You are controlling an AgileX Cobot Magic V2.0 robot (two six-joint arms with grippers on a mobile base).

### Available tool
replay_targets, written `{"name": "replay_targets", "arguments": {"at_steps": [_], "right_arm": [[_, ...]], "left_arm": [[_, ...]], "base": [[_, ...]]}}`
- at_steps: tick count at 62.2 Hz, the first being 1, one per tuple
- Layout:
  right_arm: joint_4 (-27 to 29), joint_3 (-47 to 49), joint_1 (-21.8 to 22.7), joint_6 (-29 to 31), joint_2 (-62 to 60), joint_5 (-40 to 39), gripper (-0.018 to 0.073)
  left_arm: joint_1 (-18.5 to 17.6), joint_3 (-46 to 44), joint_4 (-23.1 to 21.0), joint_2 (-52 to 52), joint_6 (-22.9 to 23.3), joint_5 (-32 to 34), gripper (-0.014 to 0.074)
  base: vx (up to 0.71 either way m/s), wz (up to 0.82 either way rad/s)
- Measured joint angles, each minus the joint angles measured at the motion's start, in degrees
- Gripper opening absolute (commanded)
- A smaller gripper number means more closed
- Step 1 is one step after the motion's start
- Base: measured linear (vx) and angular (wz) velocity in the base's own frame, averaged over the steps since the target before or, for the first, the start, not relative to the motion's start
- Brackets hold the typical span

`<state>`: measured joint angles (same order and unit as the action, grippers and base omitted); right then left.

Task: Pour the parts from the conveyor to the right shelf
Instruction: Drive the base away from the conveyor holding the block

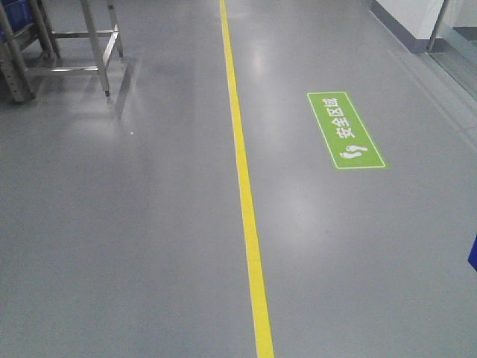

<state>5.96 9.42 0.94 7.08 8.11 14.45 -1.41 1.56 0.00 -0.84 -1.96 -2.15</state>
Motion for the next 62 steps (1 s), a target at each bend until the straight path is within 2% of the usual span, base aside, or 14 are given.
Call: {"name": "replay_targets", "arguments": {"at_steps": [32, 62], "right_arm": [[0.0, 0.0, 0.0, 0.0, 0.0, 0.05, -0.0009], [0.0, 0.0, 0.0, 0.0, 0.0, 0.01, -0.0009]], "left_arm": [[0.0, 0.0, 0.0, 0.0, 0.0, -0.07, -0.0006], [0.0, 0.0, 0.0, 0.0, 0.0, -0.06, -0.0006]], "base": [[0.69, -0.11], [0.74, 0.18]]}}
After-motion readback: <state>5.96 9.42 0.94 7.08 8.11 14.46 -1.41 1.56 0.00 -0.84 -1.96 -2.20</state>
